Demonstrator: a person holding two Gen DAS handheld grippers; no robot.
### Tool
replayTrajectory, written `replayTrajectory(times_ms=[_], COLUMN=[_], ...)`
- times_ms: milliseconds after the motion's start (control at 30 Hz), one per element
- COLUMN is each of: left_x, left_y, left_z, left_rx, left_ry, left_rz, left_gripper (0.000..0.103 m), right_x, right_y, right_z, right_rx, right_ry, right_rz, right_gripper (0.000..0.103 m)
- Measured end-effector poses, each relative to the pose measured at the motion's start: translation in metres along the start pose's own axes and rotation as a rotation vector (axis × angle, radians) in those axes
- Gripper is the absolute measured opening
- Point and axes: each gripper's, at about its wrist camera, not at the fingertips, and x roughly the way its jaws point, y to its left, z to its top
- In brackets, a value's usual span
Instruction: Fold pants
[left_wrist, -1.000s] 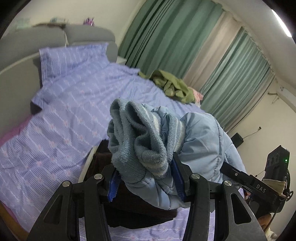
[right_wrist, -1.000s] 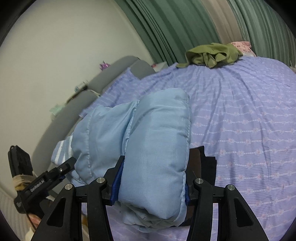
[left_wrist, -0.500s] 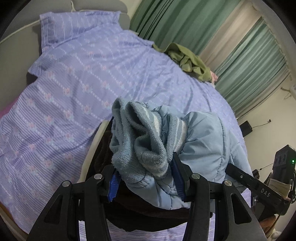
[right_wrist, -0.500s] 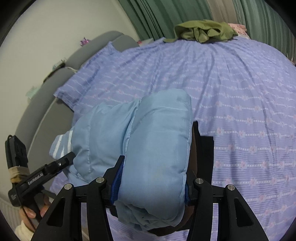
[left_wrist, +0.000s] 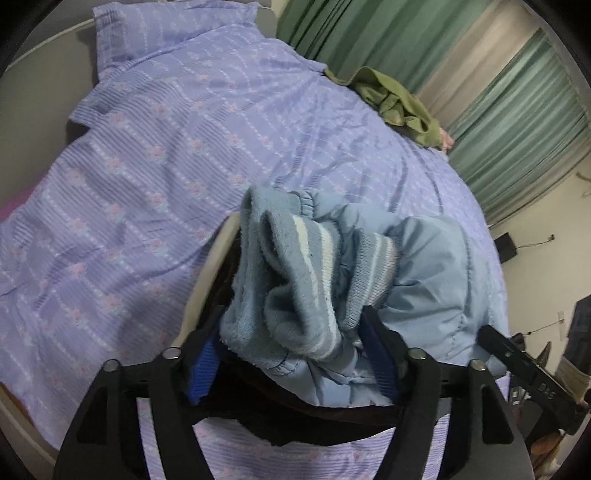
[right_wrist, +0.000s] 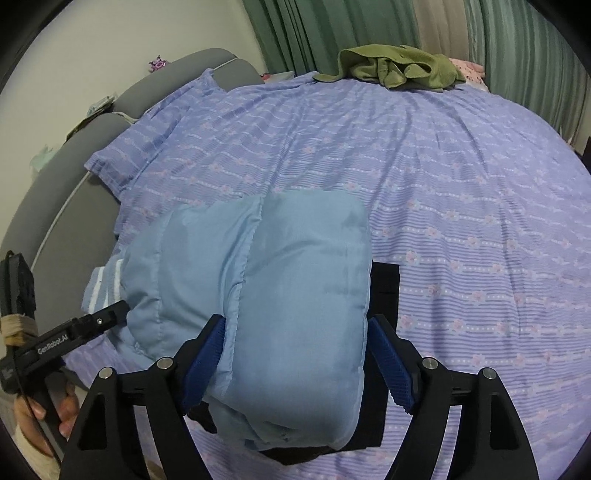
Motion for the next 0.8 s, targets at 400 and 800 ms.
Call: replayTrajectory(times_ms=[400, 800], left_x=[-0.046, -0.129], left_y=[0.018, -0.036], left_z=[0.01, -0.027], left_rx=[0.034, 0.137], left_ry=[-0.103, -0.258], left_rz=[0.173, 0.182], left_gripper=[0.078, 0.086], right_x=[-0.02, -0.105], right_y=[0.024, 0.042], right_z=[-0.006, -0.028], right_rx=[-0.081, -0.192], right_ry=[-0.036, -0.187], right_rz=[-0.046, 0.0], right_gripper=[0.079, 0.082])
